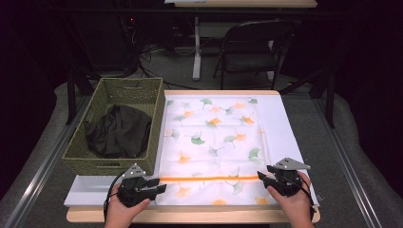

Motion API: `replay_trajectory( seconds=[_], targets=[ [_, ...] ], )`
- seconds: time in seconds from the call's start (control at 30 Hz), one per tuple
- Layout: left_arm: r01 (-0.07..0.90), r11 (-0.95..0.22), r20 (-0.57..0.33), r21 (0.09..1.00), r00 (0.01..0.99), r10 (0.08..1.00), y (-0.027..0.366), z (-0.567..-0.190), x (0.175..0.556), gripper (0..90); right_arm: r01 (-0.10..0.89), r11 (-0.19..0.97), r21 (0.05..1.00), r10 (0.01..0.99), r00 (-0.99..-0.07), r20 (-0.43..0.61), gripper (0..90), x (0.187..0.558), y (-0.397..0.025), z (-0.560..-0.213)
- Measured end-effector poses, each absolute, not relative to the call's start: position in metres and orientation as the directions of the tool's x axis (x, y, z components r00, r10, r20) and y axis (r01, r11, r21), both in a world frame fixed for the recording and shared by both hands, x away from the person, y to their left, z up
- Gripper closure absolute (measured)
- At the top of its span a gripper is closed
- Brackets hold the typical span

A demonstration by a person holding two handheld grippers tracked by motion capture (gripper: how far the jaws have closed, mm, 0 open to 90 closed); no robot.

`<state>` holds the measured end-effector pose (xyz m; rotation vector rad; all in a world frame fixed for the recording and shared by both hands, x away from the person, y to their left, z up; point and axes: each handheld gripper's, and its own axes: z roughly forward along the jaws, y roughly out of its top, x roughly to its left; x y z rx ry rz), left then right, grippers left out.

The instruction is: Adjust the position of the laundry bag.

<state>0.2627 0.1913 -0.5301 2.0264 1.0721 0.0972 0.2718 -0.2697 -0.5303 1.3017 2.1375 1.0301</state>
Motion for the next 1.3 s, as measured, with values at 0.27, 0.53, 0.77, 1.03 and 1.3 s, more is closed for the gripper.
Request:
replay_trajectory(
  seconds=[0.27,0.53,0.77,1.03,1.3],
  targets=[
    [0.637,-0.306,-0.267,0.708,0.642,0.718,0.184,-0.522,0.268,56.1,0.55,0.291,0.783,0.865,-0.501,0.03,53.5,0.263,-0.259,-0.527],
    [0.624,-0.322,-0.262,0.712,0.661,0.703,0.169,-0.511,0.276,54.6,0.537,0.287,0.793,0.854,-0.519,0.042,53.5,0.261,-0.255,-0.526],
    [0.618,-0.352,-0.249,0.703,0.678,0.691,0.151,-0.504,0.285,54.5,0.548,0.279,0.789,0.853,-0.519,0.059,53.5,0.262,-0.255,-0.526],
    [0.611,-0.39,-0.232,0.689,0.695,0.68,0.123,-0.495,0.294,54.9,0.564,0.267,0.781,0.853,-0.516,0.081,53.7,0.263,-0.256,-0.526],
    [0.588,-0.413,-0.222,0.696,0.722,0.655,0.103,-0.488,0.306,56.3,0.579,0.256,0.774,0.859,-0.504,0.093,52.2,0.264,-0.261,-0.53]
  ],
)
